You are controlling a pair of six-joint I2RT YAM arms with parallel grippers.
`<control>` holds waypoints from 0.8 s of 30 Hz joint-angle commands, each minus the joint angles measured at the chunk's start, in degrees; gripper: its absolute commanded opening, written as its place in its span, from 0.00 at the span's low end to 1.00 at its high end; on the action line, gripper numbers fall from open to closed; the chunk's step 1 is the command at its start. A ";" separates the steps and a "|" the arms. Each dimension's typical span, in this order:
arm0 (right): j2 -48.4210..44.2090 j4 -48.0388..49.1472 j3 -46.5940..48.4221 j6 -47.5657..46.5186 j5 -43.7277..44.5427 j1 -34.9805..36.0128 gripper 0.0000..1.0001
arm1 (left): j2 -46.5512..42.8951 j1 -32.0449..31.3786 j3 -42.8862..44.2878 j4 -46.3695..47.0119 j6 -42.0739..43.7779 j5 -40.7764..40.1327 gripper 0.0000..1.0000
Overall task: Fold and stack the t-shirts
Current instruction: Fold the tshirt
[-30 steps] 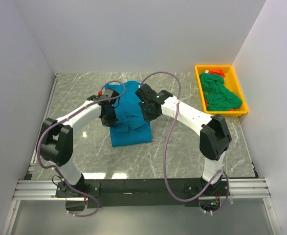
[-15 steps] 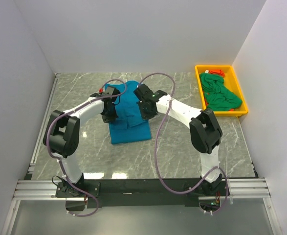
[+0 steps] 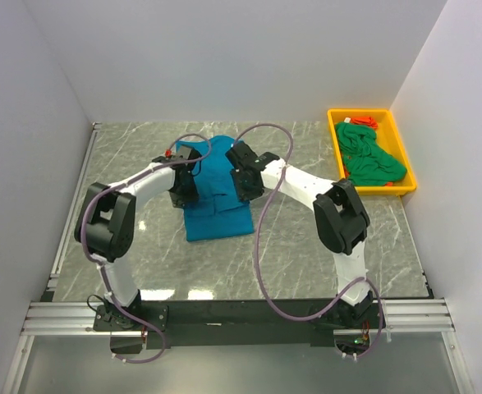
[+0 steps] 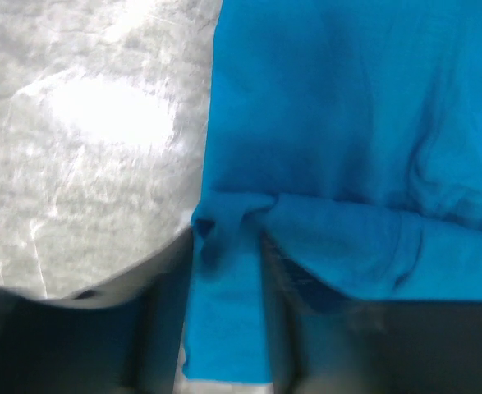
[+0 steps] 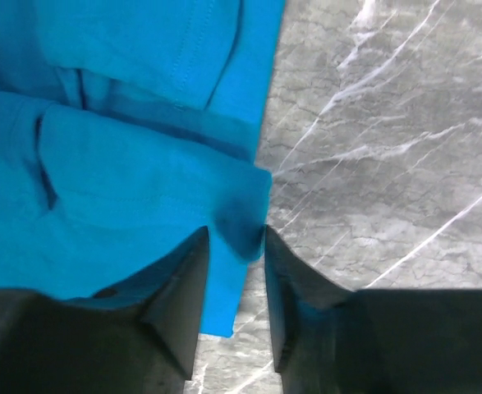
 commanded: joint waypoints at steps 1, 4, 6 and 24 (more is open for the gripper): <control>-5.76 2.41 -0.48 -1.12 0.77 -0.13 0.41 | -6.95 0.25 1.24 -1.24 -1.25 -0.51 0.46; -9.09 4.16 -3.11 -1.21 0.51 0.74 0.42 | -12.40 0.25 -1.04 -0.90 -2.66 0.89 0.63; -11.73 6.80 -6.01 -0.94 -0.89 1.36 0.42 | -16.79 0.07 -3.85 -0.20 -4.15 2.12 0.66; -5.95 20.69 -11.30 6.09 -12.14 5.14 0.19 | -19.80 -8.63 -21.35 16.85 -9.43 8.02 0.15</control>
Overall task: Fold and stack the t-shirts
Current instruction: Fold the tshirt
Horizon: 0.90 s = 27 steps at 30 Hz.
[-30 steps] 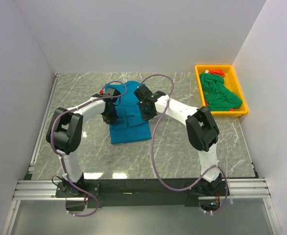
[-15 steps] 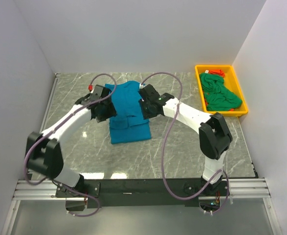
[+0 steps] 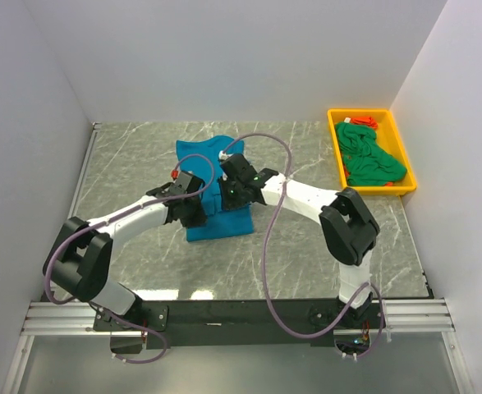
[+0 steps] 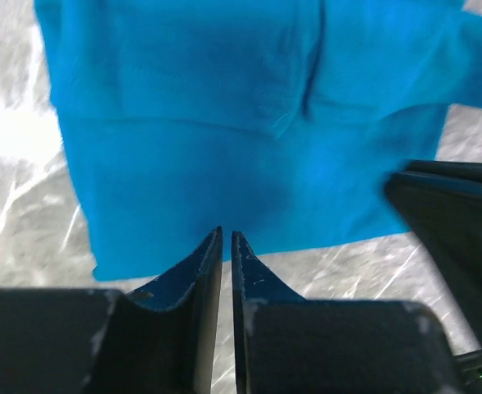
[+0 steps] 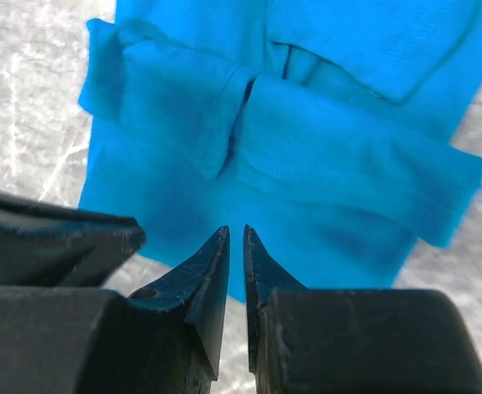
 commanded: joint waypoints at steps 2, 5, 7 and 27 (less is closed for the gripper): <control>4.10 4.13 1.32 2.07 -2.46 0.05 0.19 | 1.52 -0.20 -1.18 5.08 -1.34 -1.03 0.15; 6.12 3.86 2.38 2.16 -3.70 0.05 0.19 | 3.10 -0.28 -3.11 5.43 -1.43 -0.94 0.15; 7.26 3.86 2.64 2.16 -4.23 0.13 0.19 | 3.80 -0.19 -4.69 5.78 -1.34 -0.50 0.15; 20.00 2.64 25.74 -1.44 5.62 -8.47 0.21 | 2.05 -0.90 -11.20 5.87 -1.52 0.37 0.15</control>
